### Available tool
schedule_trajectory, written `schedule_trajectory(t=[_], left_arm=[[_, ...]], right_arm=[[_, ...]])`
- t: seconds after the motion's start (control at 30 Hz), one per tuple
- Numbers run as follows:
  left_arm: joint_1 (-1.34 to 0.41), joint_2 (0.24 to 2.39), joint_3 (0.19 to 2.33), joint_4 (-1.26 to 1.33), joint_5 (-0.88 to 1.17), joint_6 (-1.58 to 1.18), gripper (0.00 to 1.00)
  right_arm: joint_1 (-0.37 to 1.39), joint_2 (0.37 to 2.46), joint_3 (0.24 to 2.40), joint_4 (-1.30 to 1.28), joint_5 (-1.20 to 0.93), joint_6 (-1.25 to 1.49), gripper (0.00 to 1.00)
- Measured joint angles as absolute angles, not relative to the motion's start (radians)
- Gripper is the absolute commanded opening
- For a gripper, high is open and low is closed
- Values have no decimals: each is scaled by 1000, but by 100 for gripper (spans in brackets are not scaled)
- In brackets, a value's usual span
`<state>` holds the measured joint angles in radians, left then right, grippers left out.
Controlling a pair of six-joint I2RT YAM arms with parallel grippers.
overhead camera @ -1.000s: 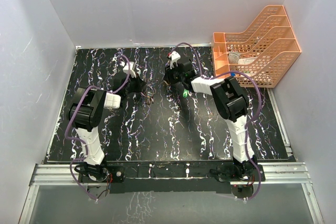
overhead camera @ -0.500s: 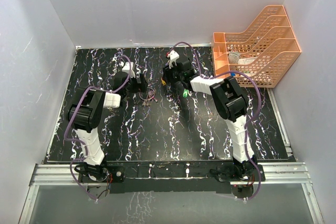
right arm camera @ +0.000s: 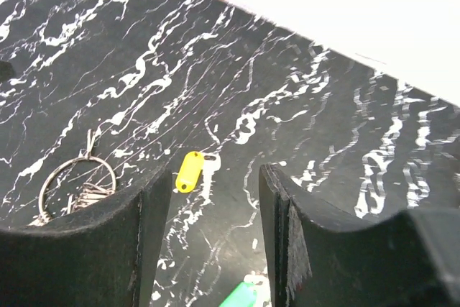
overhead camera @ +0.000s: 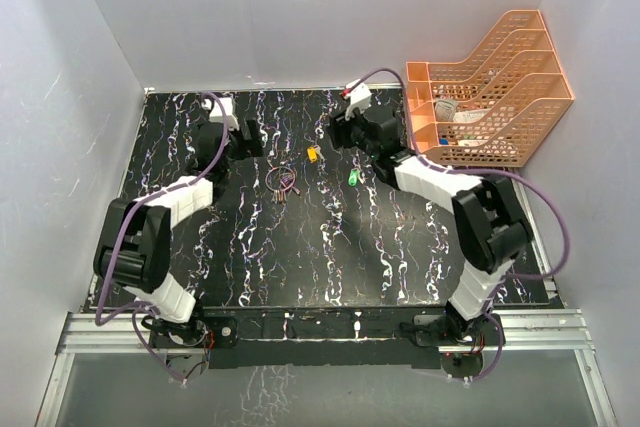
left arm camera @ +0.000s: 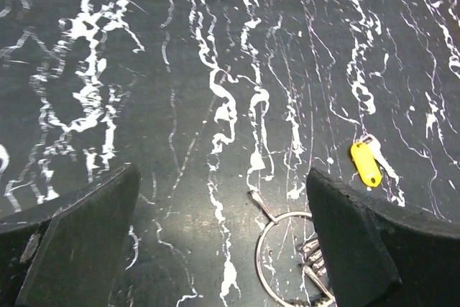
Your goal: Remove the keys from the keyring
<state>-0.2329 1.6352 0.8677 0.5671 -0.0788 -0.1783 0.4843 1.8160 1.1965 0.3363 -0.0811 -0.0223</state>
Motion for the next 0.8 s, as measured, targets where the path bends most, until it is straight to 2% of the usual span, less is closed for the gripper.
schedule_trajectory(t=[0.3,0.6,0.8], left_arm=[[-233,1437,803,442,-285,-174,99],[-233,1209,701,434,-392,-152,99],[-233,1150,644,457,-432,-149,99]], right_arm=[[482,1529,931,453,91,-27,58],[469,1267,710,544,282,-25,65],[463,1141,625,612,389,-26,66]])
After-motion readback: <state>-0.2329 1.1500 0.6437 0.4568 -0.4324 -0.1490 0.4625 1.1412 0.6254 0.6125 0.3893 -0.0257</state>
